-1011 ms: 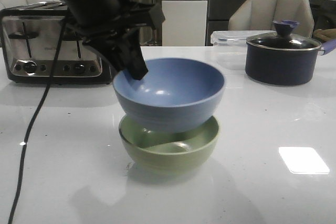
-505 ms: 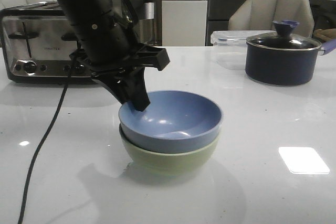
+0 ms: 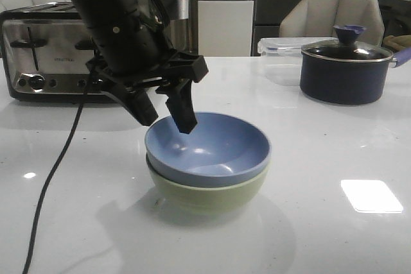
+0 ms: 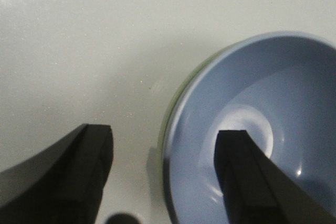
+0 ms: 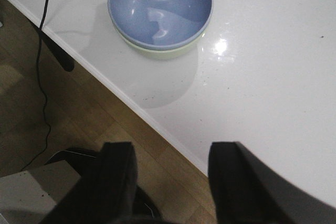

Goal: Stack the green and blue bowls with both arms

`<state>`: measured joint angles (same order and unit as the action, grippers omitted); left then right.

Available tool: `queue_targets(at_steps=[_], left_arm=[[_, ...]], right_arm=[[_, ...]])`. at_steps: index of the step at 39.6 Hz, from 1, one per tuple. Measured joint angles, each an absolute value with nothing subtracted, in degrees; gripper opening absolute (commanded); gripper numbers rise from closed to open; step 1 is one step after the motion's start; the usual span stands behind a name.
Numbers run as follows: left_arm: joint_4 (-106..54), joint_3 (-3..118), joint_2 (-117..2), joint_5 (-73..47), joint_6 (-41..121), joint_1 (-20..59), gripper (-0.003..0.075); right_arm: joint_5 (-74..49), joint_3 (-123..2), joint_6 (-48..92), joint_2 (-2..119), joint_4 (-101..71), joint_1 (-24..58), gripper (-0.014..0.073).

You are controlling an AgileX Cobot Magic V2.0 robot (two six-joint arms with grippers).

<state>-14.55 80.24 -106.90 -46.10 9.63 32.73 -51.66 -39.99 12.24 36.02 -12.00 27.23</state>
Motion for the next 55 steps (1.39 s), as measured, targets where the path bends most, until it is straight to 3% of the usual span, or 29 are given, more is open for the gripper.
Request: queue_targets(at_steps=[12,36,55], left_arm=[[-12.6,77.5,-91.3,-46.2,9.6,33.8,0.0493],[-10.2,47.7,-54.0,-45.5,9.6,36.0,0.0490],[-10.2,39.8,-46.0,-44.8,9.6,36.0,0.0484]], right_arm=[[-51.7,-40.0,12.2,36.0,-12.0,27.2,0.0435],[-51.5,-40.0,12.2,36.0,-12.0,27.2,0.0435],[-50.2,-40.0,12.2,36.0,-12.7,27.2,0.0433]])
